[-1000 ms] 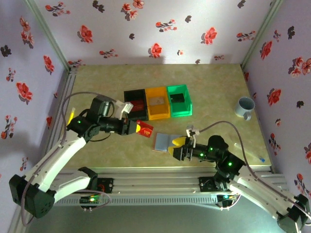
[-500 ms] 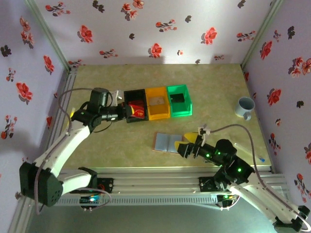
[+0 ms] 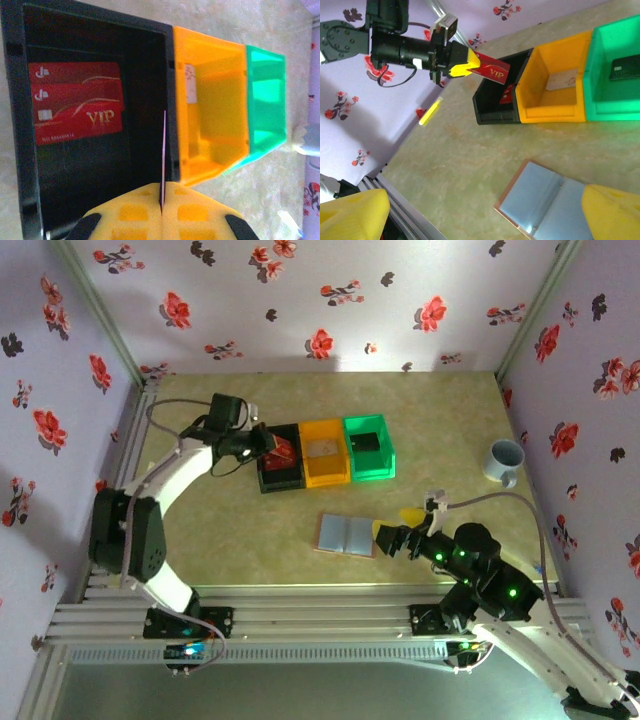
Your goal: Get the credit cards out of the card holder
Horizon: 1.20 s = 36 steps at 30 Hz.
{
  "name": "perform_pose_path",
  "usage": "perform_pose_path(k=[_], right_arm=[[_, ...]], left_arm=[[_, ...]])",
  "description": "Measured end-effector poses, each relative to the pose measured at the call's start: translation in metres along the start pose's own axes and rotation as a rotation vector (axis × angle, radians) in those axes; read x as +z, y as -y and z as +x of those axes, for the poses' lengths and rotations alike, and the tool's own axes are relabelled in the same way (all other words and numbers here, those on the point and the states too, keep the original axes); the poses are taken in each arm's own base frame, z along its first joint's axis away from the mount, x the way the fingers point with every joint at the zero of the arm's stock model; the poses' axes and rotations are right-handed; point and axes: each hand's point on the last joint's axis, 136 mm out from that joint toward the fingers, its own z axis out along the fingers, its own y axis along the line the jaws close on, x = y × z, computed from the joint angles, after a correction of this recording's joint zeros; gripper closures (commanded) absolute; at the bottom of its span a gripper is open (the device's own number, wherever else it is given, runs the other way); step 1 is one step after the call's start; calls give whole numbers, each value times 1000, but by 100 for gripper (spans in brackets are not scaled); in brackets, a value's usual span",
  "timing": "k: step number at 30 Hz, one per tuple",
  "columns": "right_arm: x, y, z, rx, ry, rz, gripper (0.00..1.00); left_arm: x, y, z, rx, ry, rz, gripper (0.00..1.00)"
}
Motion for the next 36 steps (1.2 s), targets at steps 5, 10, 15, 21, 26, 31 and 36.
perform_pose_path(k=[5,10,15,21,26,31,36], right_arm=[[0,1,2,-7,-8,4,1],[0,0,3,-8,-16,-2,1],[0,-3,6,-12,-30,-20,1],[2,-5,8,-14,-44,-34,1],[2,-9,7,-14,-44,-49,1],[2,-11,8,-15,-48,-62,1],[2,-12,9,-15,-54,-69,1]], left_arm=[[24,-15,-13,-14,-4,-75,100],[39,-21,-23,-21,-5,-110,100],[55,-26,-25,-24,-19,-127,100],[68,-32,-18,-29,-45,-147,100],[71,-32,-15,-26,-50,-151,100],[76,-31,-10,-21,-64,-154,95],[81,-31,-4,-17,-75,-163,89]])
